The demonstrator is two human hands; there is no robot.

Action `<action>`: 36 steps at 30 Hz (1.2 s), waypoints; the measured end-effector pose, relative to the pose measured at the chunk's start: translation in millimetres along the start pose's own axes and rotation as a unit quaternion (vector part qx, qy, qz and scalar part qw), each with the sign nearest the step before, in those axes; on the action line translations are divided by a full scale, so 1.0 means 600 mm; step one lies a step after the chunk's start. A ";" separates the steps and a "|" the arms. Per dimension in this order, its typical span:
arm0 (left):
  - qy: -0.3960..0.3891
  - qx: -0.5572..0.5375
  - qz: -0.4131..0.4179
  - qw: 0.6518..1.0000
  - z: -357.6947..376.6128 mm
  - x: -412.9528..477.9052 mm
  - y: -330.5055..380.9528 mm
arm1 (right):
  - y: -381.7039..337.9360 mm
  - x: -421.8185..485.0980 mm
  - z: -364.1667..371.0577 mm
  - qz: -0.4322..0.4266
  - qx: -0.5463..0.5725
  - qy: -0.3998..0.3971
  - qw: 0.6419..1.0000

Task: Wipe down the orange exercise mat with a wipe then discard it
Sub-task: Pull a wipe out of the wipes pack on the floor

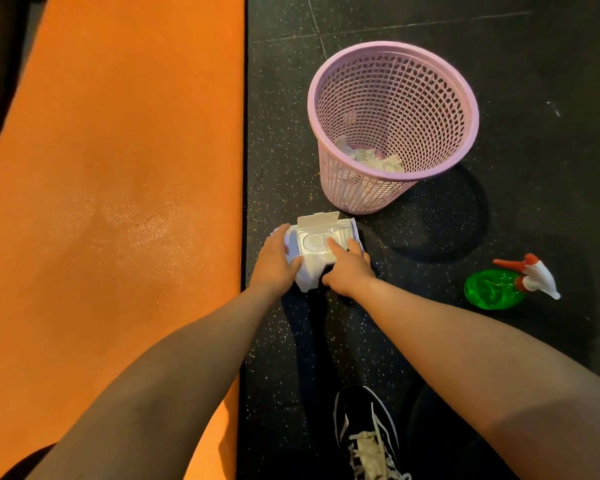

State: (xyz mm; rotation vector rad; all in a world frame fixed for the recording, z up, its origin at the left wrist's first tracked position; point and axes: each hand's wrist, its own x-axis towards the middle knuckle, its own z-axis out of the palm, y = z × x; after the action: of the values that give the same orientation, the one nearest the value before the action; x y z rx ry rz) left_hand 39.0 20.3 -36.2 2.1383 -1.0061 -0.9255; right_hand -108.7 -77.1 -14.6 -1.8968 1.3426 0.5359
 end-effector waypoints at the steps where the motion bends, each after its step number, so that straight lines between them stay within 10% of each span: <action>1: 0.012 -0.021 -0.011 1.000 -0.002 0.001 0.002 | 0.001 0.003 0.002 -0.009 0.030 0.027 0.999; 8: -0.103 -0.026 0.013 0.994 -0.010 0.016 0.037 | -0.009 -0.007 0.022 -0.040 0.194 0.136 0.971; 14: -0.190 0.047 -0.033 0.980 0.018 -0.016 0.019 | -0.009 -0.015 0.033 -0.017 0.082 0.062 0.995; 24: -0.174 0.046 -0.073 0.981 0.033 -0.008 0.015 | -0.025 -0.025 0.026 0.013 -0.028 0.012 0.999; 36: -0.049 -0.162 -0.060 0.984 -0.119 -0.022 0.083 | -0.143 -0.093 -0.024 -0.046 0.301 0.083 0.949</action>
State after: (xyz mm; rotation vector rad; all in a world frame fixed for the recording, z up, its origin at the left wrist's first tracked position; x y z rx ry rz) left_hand 69.0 19.6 46.5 1.9089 -0.7199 -1.1749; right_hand -50.8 -38.4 61.5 -1.5018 1.3216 -0.0914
